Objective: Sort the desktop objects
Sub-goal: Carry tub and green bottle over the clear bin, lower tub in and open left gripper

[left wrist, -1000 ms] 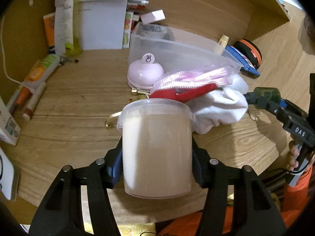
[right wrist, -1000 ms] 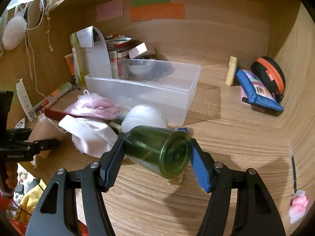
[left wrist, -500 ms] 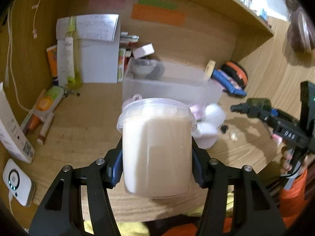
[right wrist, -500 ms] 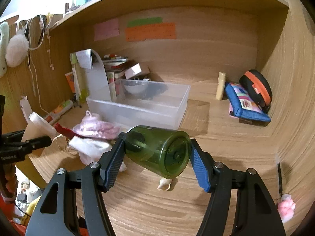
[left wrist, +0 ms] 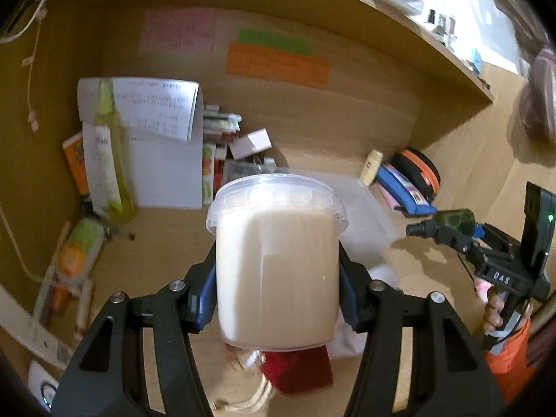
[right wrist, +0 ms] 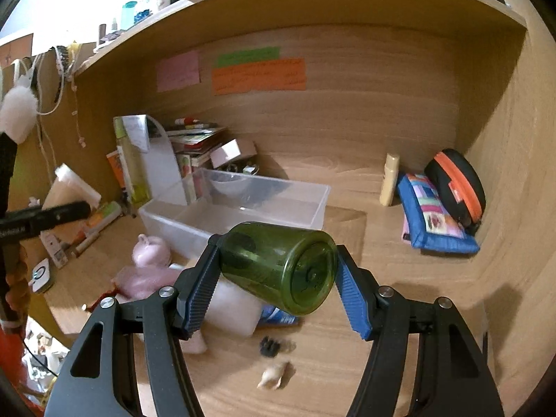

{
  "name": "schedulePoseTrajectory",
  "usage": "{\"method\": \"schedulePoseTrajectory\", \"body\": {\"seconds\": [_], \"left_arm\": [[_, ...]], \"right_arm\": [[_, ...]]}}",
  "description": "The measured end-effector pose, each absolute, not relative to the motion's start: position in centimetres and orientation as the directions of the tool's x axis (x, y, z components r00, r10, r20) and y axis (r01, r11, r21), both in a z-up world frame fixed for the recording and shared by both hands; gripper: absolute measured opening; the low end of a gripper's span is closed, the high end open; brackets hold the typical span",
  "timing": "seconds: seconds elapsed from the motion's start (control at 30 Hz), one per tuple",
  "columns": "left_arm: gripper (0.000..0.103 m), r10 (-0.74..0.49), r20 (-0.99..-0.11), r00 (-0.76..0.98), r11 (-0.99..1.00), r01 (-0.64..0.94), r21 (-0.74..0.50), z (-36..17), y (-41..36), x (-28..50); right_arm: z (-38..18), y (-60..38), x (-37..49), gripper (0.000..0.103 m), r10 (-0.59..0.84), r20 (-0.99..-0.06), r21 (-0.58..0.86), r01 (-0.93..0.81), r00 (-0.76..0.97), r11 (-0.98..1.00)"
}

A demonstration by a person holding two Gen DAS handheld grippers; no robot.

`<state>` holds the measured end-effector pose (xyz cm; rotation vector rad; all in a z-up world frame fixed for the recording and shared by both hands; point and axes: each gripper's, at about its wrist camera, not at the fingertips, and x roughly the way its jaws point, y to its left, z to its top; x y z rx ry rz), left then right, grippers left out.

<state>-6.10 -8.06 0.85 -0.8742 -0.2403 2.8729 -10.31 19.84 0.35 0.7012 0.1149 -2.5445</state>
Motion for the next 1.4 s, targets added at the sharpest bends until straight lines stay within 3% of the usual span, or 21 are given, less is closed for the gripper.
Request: {"method": "schedulePoseTrajectory", "body": {"seconds": [0.37, 0.7, 1.07, 1.4], "left_arm": [[0.057, 0.186, -0.587, -0.788, -0.980, -0.102, -0.173, 1.1, -7.9, -14.1], [0.057, 0.199, -0.713, -0.672, -0.979, -0.098, -0.181, -3.1, -7.7, -21.3], [0.057, 0.167, -0.795, -0.583, -0.985, -0.143, -0.102, -5.8, -5.9, -23.2], [0.057, 0.093, -0.815, -0.572, -0.981, -0.192, 0.023, -6.7, -4.4, -23.1]], "right_arm": [[0.5, 17.1, -16.2, 0.061, -0.467, -0.547, 0.074, 0.515, -0.695, -0.854], [-2.5, 13.9, -20.6, 0.061, -0.445, -0.650, 0.074, 0.531, -0.616, -0.844], [-4.5, 11.7, -22.8, 0.061, -0.396, -0.727, 0.027, 0.553, -0.561, -0.833], [-5.2, 10.4, -23.0, 0.061, -0.359, -0.746, -0.032, 0.569, -0.560, -0.822]]}}
